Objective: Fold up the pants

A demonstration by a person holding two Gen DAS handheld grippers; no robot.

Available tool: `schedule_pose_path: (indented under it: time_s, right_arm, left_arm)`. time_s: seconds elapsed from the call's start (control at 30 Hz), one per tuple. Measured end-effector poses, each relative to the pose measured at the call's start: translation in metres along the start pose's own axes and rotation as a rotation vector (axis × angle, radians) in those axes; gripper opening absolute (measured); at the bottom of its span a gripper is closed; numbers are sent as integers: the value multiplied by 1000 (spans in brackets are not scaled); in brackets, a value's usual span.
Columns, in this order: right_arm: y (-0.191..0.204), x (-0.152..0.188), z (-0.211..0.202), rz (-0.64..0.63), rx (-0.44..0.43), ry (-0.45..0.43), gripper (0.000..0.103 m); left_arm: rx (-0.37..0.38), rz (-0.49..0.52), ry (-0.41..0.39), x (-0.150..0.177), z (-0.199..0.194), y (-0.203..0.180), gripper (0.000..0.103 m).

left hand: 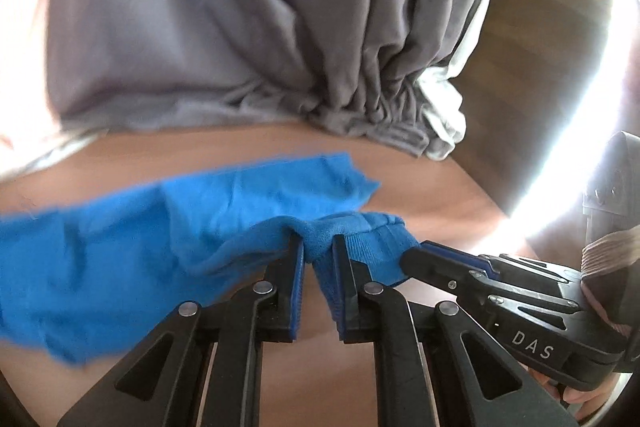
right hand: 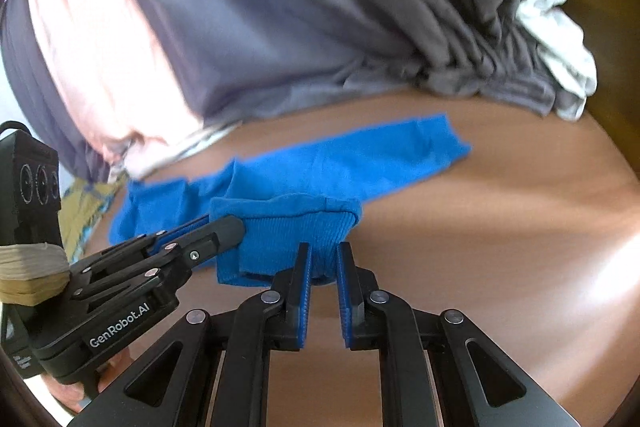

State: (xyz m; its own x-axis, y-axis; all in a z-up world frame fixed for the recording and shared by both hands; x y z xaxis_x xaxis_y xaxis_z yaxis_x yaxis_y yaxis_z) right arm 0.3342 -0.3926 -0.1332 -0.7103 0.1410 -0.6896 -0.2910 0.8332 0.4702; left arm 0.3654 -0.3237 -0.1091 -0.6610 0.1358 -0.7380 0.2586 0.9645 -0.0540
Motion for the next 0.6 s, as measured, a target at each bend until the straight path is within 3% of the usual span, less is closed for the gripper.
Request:
schedule_pose_path:
  time_s: [0.17, 0.3, 0.6]
  right_arm:
    - [-22, -35, 6, 29, 5, -48, 13]
    - [-46, -60, 13, 68, 12, -73, 13]
    - [-102, -86, 43, 145, 17, -29, 13]
  left_arm:
    - [20, 67, -16, -45, 26, -21, 13]
    - [31, 99, 17, -66, 53, -36, 13]
    - [41, 143, 118, -93, 124, -61, 13]
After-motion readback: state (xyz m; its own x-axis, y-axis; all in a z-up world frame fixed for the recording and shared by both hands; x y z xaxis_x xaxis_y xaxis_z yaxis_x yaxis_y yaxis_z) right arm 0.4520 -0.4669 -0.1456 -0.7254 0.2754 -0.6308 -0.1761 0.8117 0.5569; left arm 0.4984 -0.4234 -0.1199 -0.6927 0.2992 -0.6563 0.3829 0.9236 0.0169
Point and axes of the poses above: each gripper's, at about its wrist camera, not at the fingertips, and z roughly the way its jaws point, y to its left, x to its underside, the point moved 9 cm from there along z, roughly the way its jaws point, and after that the axes turned 15 degrees about -x, right-handed, at the moved point
